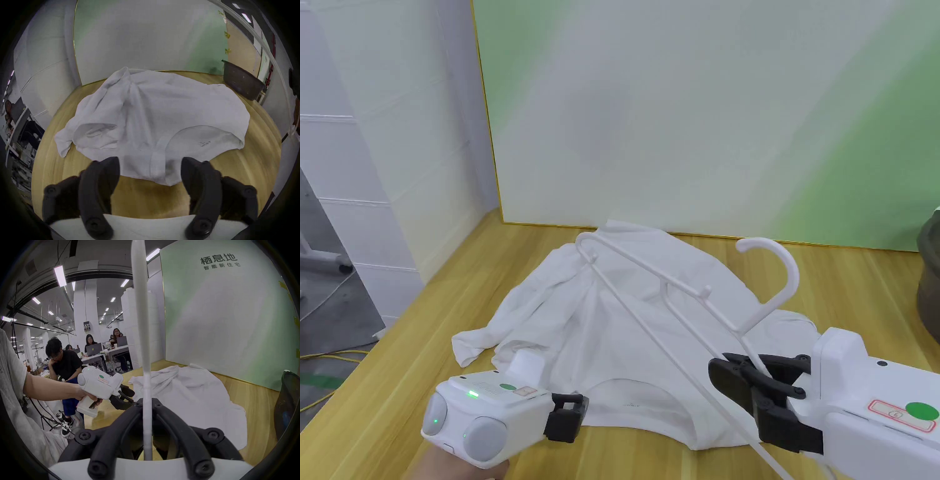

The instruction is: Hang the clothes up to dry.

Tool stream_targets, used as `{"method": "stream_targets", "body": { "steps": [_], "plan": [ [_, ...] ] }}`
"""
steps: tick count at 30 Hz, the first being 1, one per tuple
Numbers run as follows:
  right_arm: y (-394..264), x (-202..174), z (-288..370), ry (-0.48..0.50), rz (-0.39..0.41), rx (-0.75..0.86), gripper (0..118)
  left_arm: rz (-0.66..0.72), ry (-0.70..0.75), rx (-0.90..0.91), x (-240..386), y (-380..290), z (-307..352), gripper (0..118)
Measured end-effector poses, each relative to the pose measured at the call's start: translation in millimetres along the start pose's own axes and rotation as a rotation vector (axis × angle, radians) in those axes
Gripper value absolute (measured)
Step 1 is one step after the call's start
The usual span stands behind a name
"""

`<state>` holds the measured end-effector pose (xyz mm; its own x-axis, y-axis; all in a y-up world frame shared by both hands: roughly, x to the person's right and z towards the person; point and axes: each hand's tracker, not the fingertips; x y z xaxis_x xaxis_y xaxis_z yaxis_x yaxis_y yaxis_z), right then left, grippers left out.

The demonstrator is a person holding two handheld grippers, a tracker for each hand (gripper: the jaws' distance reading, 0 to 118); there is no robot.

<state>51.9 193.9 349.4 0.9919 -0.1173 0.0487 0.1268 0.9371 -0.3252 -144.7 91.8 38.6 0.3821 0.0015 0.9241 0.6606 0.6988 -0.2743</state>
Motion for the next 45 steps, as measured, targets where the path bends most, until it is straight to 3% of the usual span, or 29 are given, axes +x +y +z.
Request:
{"method": "stream_targets", "body": {
  "steps": [6, 11, 15, 18, 24, 27, 29, 36, 45],
  "plan": [
    [-3.8, 2.0, 0.2, -0.009, 0.004, -0.016, 6, -0.014, 0.011, 0.007, 2.8, -4.2, -1.3, 36],
    [-5.8, 3.7, -1.2, -0.018, 0.005, -0.018, 6, 0.002, 0.006, 0.002, 0.8, -8.0, -0.5, 11],
    [-5.1, -2.7, -3.3, -0.049, 0.055, -0.042, 6, 0.006, 0.003, -0.002, 0.2, -9.5, 1.0, 7],
    [-6.0, -16.8, -4.9, -0.117, 0.203, -0.089, 6, 0.016, 0.003, -0.003, 0.1, -9.9, 1.7, 7],
    [-13.7, -59.3, -4.9, -0.238, 0.651, -0.235, 6, 0.034, 0.003, -0.006, 0.7, -8.5, 1.3, 7],
    [-29.2, -81.9, -5.7, -0.310, 0.941, -0.311, 6, 0.038, 0.001, -0.009, -0.4, -8.3, 0.5, 7],
    [-43.7, -91.4, -6.8, -0.337, 1.082, -0.342, 6, 0.043, 0.001, -0.008, -1.0, -8.2, 0.2, 7],
    [-67.8, -103.9, -12.6, -0.341, 1.233, -0.393, 6, 0.050, -0.001, -0.015, -1.2, -7.1, 0.1, 7],
    [-88.4, -108.2, -22.2, -0.338, 1.274, -0.421, 6, 0.050, 0.001, -0.015, -1.4, -7.1, -0.1, 7]
  ]
}}
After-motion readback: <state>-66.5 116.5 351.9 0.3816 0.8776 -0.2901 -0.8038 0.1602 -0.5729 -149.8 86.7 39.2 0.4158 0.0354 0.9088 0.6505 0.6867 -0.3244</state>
